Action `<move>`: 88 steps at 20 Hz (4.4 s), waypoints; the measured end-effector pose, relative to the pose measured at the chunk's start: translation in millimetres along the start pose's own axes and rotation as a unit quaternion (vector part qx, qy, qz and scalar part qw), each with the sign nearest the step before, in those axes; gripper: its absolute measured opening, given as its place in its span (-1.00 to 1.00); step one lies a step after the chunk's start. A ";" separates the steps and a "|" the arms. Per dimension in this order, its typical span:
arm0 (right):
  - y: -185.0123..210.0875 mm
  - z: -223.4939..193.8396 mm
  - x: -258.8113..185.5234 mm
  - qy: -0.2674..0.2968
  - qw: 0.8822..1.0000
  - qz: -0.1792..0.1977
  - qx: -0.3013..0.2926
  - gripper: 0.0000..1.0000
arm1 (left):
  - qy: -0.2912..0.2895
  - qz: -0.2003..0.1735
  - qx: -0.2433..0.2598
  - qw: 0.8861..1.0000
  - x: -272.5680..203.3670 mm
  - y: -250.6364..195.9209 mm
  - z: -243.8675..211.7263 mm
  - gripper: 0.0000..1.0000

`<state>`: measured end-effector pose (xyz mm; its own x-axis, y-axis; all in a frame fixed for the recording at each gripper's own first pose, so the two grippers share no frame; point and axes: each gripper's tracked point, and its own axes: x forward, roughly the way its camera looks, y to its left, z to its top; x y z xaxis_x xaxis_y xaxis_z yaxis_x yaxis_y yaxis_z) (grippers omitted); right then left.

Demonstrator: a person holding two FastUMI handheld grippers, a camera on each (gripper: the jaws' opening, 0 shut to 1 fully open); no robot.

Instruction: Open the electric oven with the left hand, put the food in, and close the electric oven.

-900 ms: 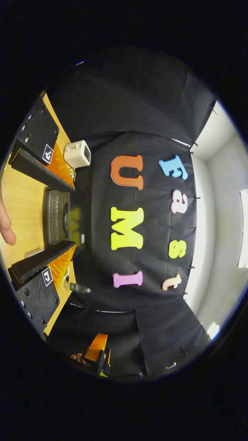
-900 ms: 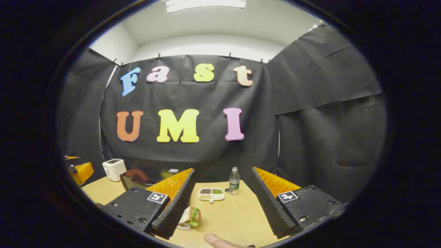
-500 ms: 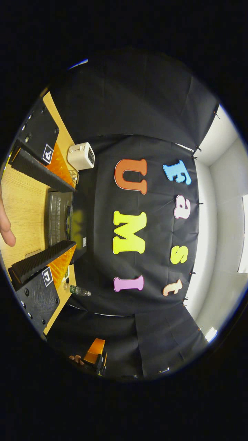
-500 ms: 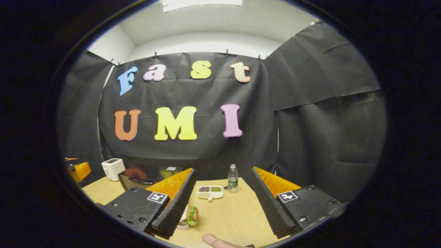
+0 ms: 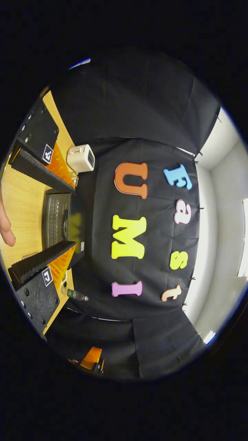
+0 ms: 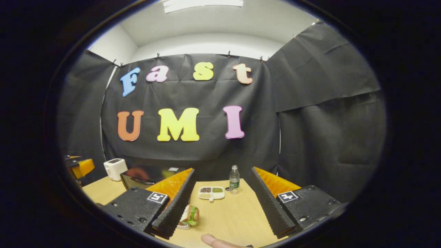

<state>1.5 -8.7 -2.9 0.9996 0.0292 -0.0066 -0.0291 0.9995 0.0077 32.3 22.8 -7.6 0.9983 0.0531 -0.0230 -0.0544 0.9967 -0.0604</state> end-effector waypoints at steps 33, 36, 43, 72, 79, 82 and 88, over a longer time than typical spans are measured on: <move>-61.2 -26.5 4.7 -0.016 0.999 -0.018 0.032 0.94 | 0.216 -0.029 0.046 0.975 222.1 -38.2 -147.9 0.95; -63.2 -26.3 5.1 -0.017 0.999 -0.018 0.037 0.94 | 0.223 -0.032 0.039 0.973 205.9 -38.6 -148.7 0.94; -47.8 -36.3 6.1 -0.009 0.999 -0.002 0.033 0.94 | 0.272 -0.041 0.030 0.961 158.2 -34.2 -179.4 0.94; -10.7 -92.2 28.0 0.089 0.994 0.050 0.034 0.94 | 0.320 -0.033 0.049 0.946 72.9 -23.0 -302.1 0.90; 3.2 -110.9 59.4 0.135 0.989 0.058 0.028 0.94 | 0.228 -0.028 0.044 0.972 59.5 -12.3 -239.2 0.87; 13.4 -125.5 80.5 0.167 0.983 0.077 0.028 0.94 | 0.178 -0.021 0.047 0.983 44.4 -3.7 -188.8 0.87; 31.9 -176.0 124.5 0.268 0.955 0.129 0.017 1.00 | 0.058 -0.002 0.063 0.996 2.4 11.7 -76.0 0.86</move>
<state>123.8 28.1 -179.4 0.8117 0.2839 -0.5104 -0.2655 0.9578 0.1103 32.6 29.9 -84.1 0.9891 0.0483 -0.1388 -0.0395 0.9971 0.0651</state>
